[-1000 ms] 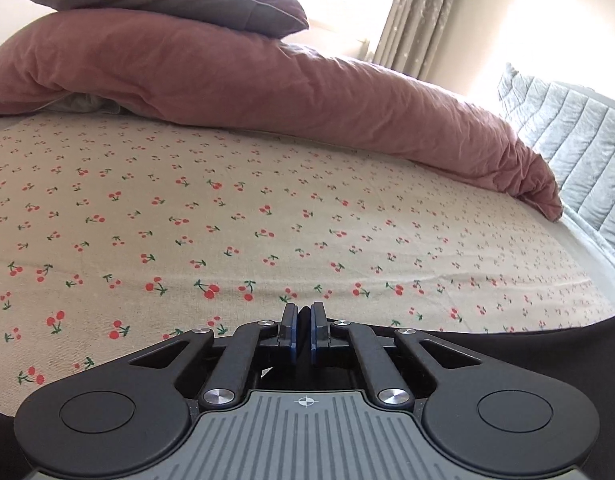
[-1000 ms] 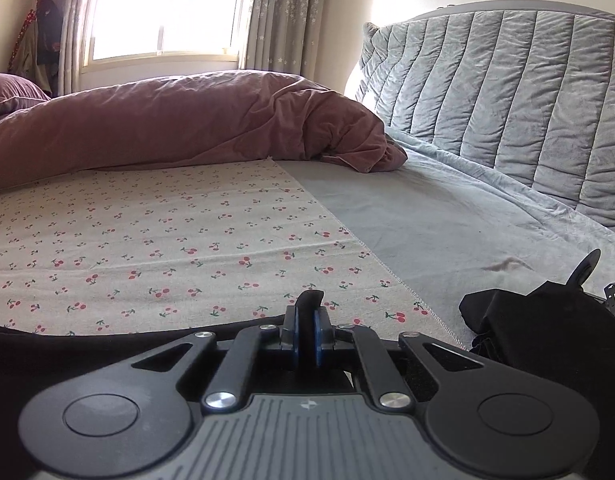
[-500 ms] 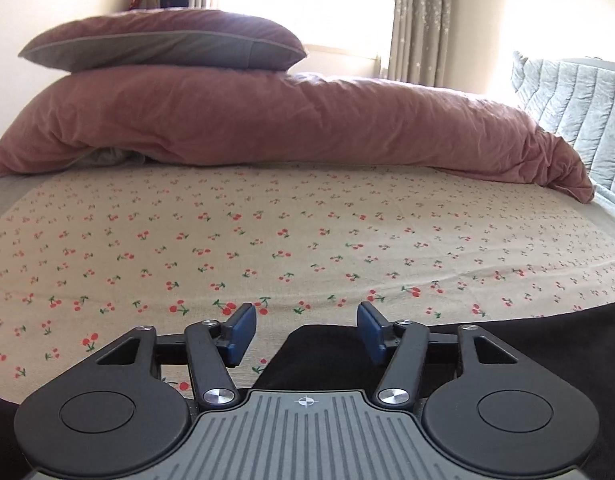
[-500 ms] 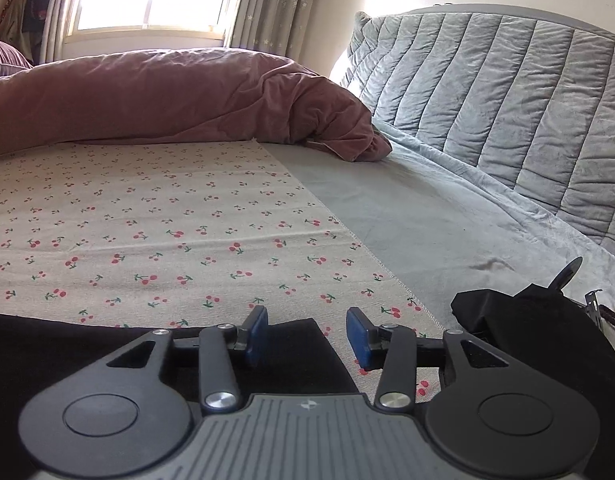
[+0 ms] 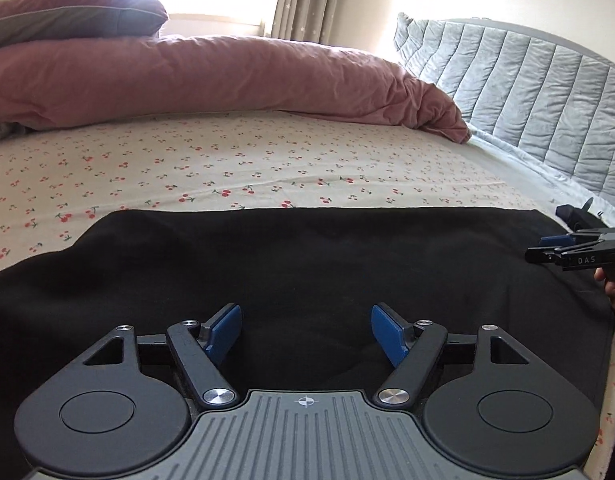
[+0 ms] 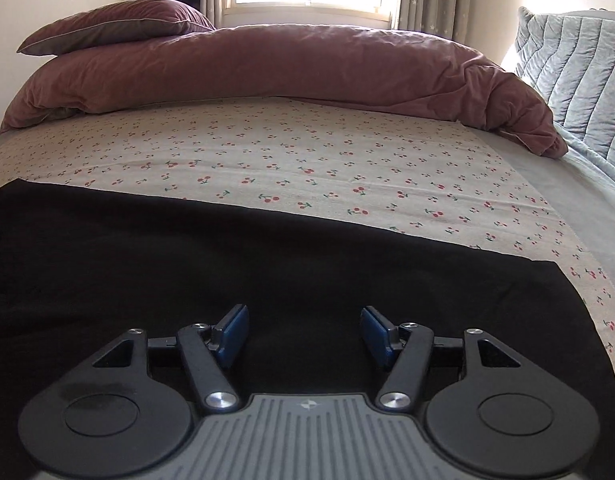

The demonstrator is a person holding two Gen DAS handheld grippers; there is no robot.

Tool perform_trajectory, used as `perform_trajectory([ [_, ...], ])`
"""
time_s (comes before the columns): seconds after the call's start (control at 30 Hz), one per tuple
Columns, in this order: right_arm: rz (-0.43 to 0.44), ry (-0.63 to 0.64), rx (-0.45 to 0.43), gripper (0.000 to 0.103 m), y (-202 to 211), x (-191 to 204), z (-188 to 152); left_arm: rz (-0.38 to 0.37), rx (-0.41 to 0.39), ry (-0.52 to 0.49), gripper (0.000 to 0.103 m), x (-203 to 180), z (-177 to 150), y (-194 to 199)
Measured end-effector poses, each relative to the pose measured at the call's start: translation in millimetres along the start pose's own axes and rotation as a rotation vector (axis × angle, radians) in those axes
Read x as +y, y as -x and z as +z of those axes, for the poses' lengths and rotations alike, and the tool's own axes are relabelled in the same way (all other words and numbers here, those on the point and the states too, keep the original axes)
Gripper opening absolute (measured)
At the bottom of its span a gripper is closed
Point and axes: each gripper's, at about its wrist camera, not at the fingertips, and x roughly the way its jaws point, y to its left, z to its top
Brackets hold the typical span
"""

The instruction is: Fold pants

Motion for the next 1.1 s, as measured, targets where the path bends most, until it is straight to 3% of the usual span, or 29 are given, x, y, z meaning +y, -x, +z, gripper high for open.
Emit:
perform_trajectory([
  [0.17,-0.152,-0.123,0.020,0.060,25,-67,-24,-0.068,0.046,0.021,0.074,15,-6,16],
  [0.27,-0.256,-0.272,0.039,0.059,40,-115,-38,-0.031,0.088,-0.089,0.074,3,-6,19],
  [0.4,-0.402,-0.358,0.053,0.062,55,-146,-51,0.021,0.106,-0.078,0.077,-10,-2,20],
  [0.5,-0.349,-0.450,-0.010,0.063,73,-160,-51,0.029,0.119,-0.023,0.078,-15,3,22],
  [0.6,-0.310,-0.475,-0.049,0.071,84,-161,-49,0.019,0.110,-0.012,0.080,-26,4,24],
  [0.8,-0.296,-0.386,0.073,0.073,64,-146,-49,0.031,0.062,-0.030,0.082,-43,4,31],
  [0.97,-0.309,-0.360,0.149,0.072,53,-144,-54,0.058,0.071,0.016,0.082,-28,2,31],
  [1.03,-0.275,-0.392,0.158,0.061,55,-147,-54,0.064,0.080,0.034,0.082,-23,1,31],
  [1.1,-0.243,-0.380,0.158,0.039,56,-142,-53,0.070,0.083,0.034,0.082,-22,1,32],
])
